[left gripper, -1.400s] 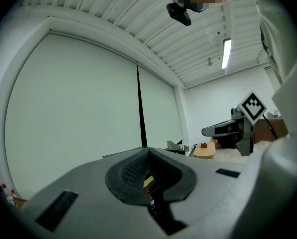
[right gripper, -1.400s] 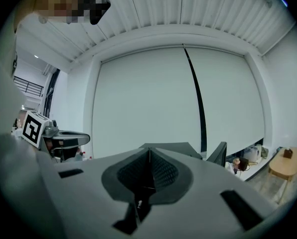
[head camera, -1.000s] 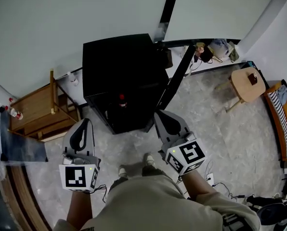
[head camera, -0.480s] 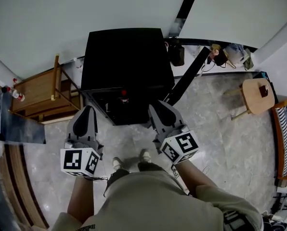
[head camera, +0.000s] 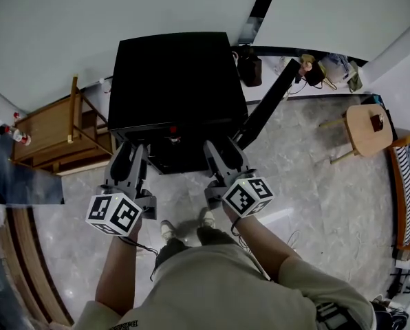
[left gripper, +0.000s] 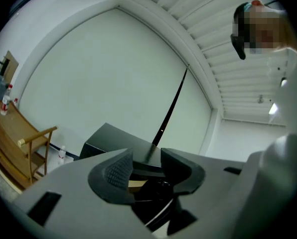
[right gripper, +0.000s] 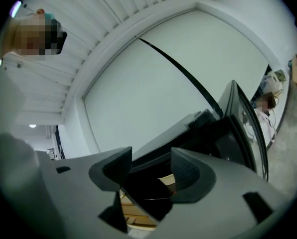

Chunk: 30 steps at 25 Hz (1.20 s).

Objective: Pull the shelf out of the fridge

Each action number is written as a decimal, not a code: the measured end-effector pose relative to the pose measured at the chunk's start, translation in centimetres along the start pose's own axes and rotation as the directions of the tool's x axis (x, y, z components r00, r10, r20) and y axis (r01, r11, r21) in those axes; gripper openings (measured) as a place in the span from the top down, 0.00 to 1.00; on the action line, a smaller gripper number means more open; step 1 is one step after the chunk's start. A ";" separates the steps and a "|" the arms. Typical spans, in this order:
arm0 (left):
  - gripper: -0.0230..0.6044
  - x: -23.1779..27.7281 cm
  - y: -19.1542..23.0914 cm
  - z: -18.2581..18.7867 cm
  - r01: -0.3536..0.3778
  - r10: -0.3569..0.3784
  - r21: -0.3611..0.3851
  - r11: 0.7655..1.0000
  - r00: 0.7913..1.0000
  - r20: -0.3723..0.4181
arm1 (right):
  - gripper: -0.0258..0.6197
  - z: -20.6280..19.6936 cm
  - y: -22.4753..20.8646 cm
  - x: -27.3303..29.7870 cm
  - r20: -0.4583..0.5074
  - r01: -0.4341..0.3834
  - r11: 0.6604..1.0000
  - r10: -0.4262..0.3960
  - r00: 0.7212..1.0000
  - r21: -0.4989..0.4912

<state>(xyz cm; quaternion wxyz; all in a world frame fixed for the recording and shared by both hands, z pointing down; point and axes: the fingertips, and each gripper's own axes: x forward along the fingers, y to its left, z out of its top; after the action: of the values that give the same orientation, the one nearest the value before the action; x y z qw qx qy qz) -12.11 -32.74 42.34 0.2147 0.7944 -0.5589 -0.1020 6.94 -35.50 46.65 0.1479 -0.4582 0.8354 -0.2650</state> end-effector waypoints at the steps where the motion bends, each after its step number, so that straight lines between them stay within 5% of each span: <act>1: 0.71 0.3 0.3 -0.5 0.006 -0.006 -0.030 1.000 1.000 -0.001 | 0.64 -0.5 -0.5 0.2 0.002 0.010 1.000 -0.010 1.000 0.023; 11: 0.59 3.8 3.7 -6.5 0.007 -0.022 -0.289 0.957 0.998 -0.050 | 0.59 -4.2 -3.4 1.8 -0.025 0.071 0.991 -0.069 0.997 0.109; 20: 0.56 5.0 7.2 -11.8 -0.046 0.016 -0.623 0.781 0.998 -0.053 | 0.58 -8.1 -7.0 2.7 -0.049 0.151 0.962 -0.144 0.988 0.227; 30: 0.56 8.1 11.1 -17.3 -0.128 0.061 -0.737 0.663 0.991 -0.116 | 0.58 -11.3 -12.5 5.2 -0.077 0.249 0.907 -0.237 0.969 0.340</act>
<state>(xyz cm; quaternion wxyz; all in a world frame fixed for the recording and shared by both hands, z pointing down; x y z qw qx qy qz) -11.68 -39.48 63.40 0.5470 0.6115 -0.5002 -0.2769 7.17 -41.89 63.09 0.1779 -0.5207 0.7145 -0.4320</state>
